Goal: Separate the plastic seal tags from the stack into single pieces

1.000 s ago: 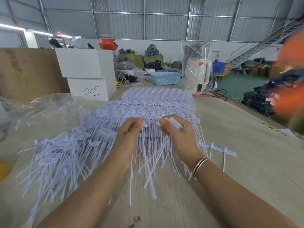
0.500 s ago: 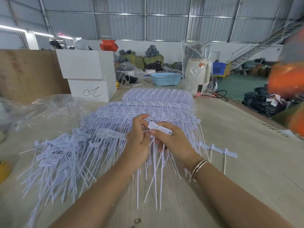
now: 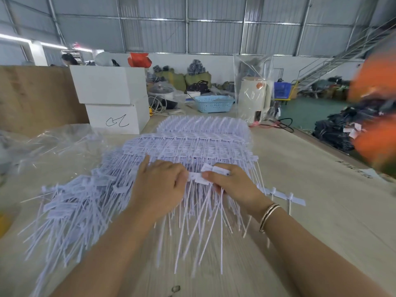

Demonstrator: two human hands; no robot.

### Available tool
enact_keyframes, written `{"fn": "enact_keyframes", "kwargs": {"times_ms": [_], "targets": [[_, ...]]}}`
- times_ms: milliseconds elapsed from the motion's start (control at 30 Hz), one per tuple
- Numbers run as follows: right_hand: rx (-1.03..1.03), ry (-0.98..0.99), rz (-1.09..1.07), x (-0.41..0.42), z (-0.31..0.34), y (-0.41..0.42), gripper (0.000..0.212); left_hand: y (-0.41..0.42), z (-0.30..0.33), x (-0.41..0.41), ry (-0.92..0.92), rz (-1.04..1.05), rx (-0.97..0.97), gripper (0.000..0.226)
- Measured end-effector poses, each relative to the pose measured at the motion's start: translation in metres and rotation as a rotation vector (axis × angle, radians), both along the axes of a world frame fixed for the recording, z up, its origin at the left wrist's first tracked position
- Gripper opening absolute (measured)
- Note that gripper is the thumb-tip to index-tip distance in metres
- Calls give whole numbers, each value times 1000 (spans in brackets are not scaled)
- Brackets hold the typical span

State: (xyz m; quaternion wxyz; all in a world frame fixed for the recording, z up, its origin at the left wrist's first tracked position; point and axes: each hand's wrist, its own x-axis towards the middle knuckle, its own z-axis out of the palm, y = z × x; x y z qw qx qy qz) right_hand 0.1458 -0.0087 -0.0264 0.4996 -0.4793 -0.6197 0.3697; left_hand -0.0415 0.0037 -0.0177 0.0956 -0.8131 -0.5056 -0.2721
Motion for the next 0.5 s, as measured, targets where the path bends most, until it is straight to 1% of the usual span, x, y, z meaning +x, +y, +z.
{"fn": "enact_keyframes", "kwargs": {"times_ms": [67, 100, 167, 233, 267, 333, 433, 500], "targets": [[4, -8, 26, 2, 0, -1, 42, 0, -3, 3, -104, -102, -72, 20], [-9, -14, 42, 1, 0, -1, 42, -1, -4, 6, -184, -162, -70, 21], [-53, -40, 84, -2, 0, -3, 36, -1, -6, 11, -323, -239, -65, 26], [-84, -62, 132, -2, 2, -5, 27, 1, -8, 12, -392, -261, -79, 24], [-89, -61, 155, -1, 2, -5, 26, 3, -10, 13, -416, -264, -112, 27], [-81, -42, 165, 0, 1, -4, 25, 3, -13, 14, -492, -271, -240, 34], [-52, -7, 159, -2, -2, -3, 18, 3, -12, 15, -592, -276, -390, 35], [-9, 17, 142, -6, -3, -3, 25, 4, -10, 14, -662, -291, -460, 33]]}}
